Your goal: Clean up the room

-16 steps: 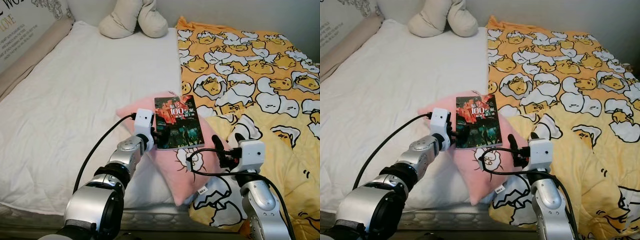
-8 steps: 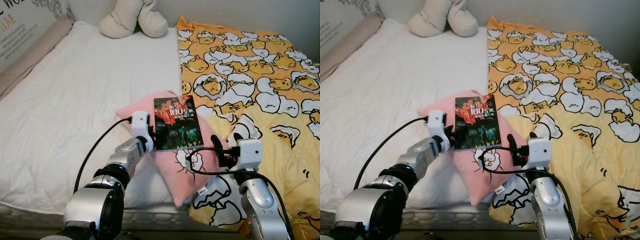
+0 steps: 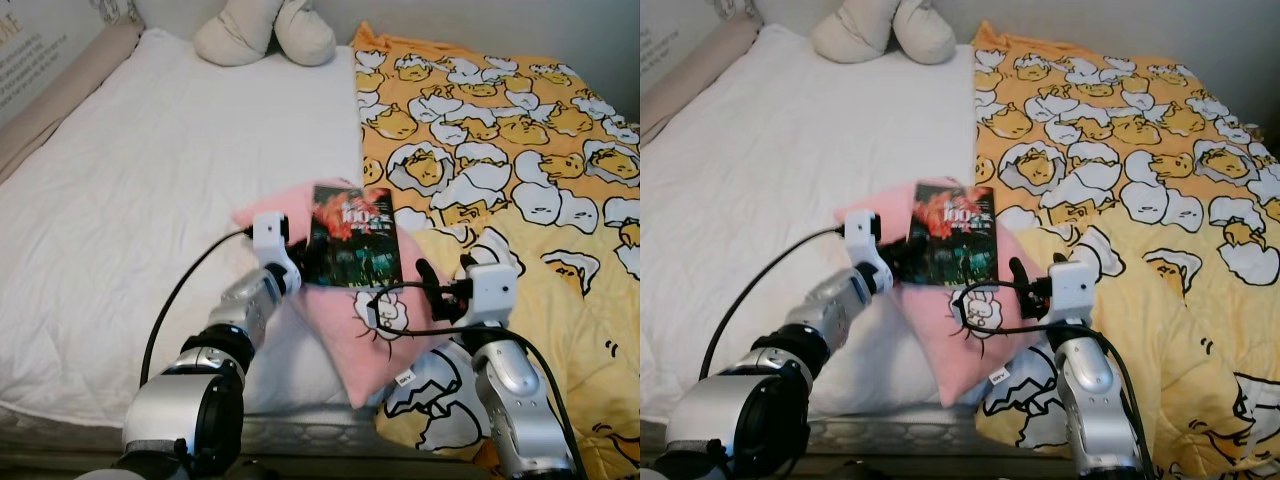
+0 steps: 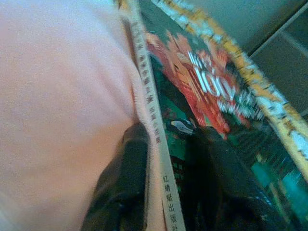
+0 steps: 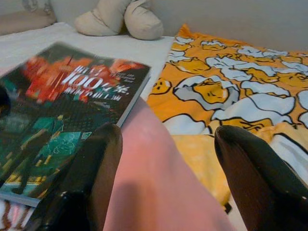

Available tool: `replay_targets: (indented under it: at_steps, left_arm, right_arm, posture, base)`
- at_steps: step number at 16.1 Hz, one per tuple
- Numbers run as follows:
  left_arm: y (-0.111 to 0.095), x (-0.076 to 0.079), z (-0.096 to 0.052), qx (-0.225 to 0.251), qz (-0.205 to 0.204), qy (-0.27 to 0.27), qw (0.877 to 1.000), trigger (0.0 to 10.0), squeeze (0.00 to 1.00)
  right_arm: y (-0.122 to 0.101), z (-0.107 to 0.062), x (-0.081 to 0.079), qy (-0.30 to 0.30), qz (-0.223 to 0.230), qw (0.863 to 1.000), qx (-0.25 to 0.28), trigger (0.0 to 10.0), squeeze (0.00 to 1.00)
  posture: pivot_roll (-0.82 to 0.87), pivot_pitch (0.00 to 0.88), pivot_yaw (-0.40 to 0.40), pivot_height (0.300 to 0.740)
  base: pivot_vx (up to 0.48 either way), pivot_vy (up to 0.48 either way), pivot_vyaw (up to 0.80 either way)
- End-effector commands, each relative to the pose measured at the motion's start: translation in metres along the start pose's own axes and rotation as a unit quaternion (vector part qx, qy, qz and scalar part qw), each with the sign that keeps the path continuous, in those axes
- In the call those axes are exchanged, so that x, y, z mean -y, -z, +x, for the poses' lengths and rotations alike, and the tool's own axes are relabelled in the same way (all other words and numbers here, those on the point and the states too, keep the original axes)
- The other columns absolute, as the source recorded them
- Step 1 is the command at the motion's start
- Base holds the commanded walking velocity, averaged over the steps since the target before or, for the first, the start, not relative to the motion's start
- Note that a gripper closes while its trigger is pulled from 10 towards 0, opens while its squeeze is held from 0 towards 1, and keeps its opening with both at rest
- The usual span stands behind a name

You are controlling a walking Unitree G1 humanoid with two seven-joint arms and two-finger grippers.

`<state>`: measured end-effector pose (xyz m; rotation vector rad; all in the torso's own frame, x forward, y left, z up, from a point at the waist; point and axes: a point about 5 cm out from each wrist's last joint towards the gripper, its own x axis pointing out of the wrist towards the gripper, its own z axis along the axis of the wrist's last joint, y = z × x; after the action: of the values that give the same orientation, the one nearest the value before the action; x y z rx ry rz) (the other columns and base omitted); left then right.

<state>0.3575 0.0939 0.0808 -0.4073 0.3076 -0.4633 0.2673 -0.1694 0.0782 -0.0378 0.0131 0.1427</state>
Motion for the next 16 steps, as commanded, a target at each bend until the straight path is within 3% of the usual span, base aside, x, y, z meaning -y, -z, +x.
replay_targets:
  at_steps: [1, 6, 10, 15, 16]
  left_arm:
    - [-0.023, 0.008, 0.005, 0.037, 0.021, 0.032, 0.999, 0.0, 0.00]
    - [-0.046, 0.003, -0.001, 0.074, 0.088, 0.043, 0.992, 0.0, 0.00]
    - [-0.073, -0.017, -0.017, 0.126, 0.146, 0.009, 0.981, 0.0, 0.00]
    - [-0.061, -0.012, -0.017, 0.118, 0.197, -0.010, 0.973, 0.0, 0.00]
    - [-0.049, -0.006, -0.014, 0.096, 0.209, 0.000, 0.973, 0.0, 0.00]
  right_arm:
    - [-0.001, 0.003, 0.002, 0.003, 0.003, 1.000, 0.004, 10.0, 0.00]
    - [0.000, 0.008, -0.002, 0.001, 0.007, 1.000, 0.008, 10.0, 0.00]
    - [0.002, 0.009, 0.000, 0.003, 0.007, 1.000, 0.009, 10.0, 0.00]
    - [0.005, 0.011, 0.001, 0.002, 0.004, 1.000, 0.004, 10.0, 0.00]
    - [0.006, 0.011, 0.001, 0.001, 0.003, 1.000, 0.003, 10.0, 0.00]
  posture:
    - [-0.04, 0.000, -0.027, 0.740]
    - [-0.03, 0.000, -0.016, 0.740]
    - [-0.02, 0.000, -0.016, 0.740]
    - [-0.01, 0.000, -0.022, 0.740]
    - [-0.02, 0.000, -0.022, 0.740]
  base:
    - [0.000, 0.000, 0.00]
    - [0.000, 0.000, 0.00]
    - [0.000, 0.000, 0.00]
    - [0.000, 0.000, 0.00]
    - [0.000, 0.000, 0.00]
